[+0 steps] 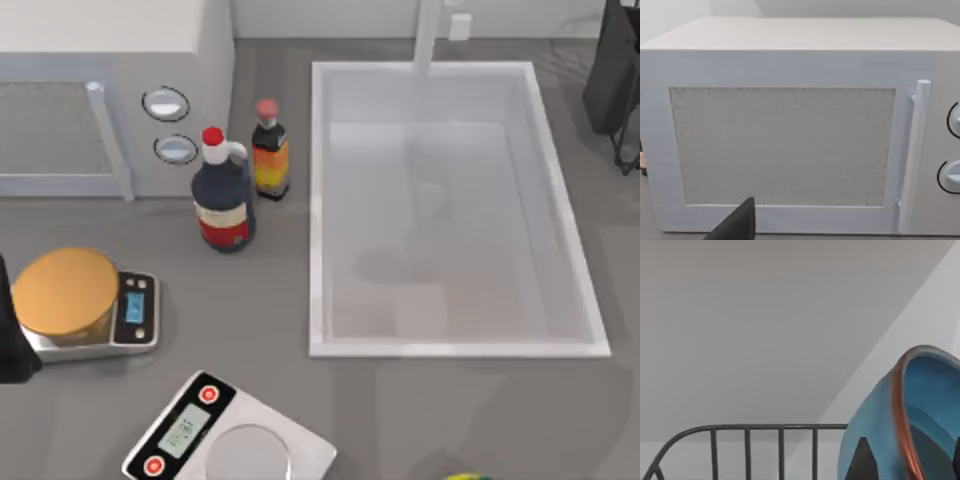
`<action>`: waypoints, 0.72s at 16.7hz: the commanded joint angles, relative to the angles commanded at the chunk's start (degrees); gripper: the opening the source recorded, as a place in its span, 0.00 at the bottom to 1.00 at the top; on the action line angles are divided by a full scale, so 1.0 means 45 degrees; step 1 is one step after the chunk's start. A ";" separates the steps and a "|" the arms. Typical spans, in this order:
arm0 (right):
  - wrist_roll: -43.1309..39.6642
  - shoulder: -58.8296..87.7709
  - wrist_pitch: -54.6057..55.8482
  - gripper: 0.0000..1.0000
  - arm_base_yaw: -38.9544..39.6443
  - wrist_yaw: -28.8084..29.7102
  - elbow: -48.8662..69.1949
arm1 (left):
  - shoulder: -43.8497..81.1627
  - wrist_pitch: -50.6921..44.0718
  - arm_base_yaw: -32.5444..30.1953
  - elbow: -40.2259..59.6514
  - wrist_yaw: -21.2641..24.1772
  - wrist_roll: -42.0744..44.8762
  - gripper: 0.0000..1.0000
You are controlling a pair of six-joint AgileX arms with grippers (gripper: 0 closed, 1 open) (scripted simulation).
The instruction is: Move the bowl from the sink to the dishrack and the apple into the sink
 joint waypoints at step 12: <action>0.0000 0.0000 0.0000 1.00 0.0000 0.0000 0.0000 | 0.0000 0.0000 0.0000 0.0000 0.0000 0.0000 1.00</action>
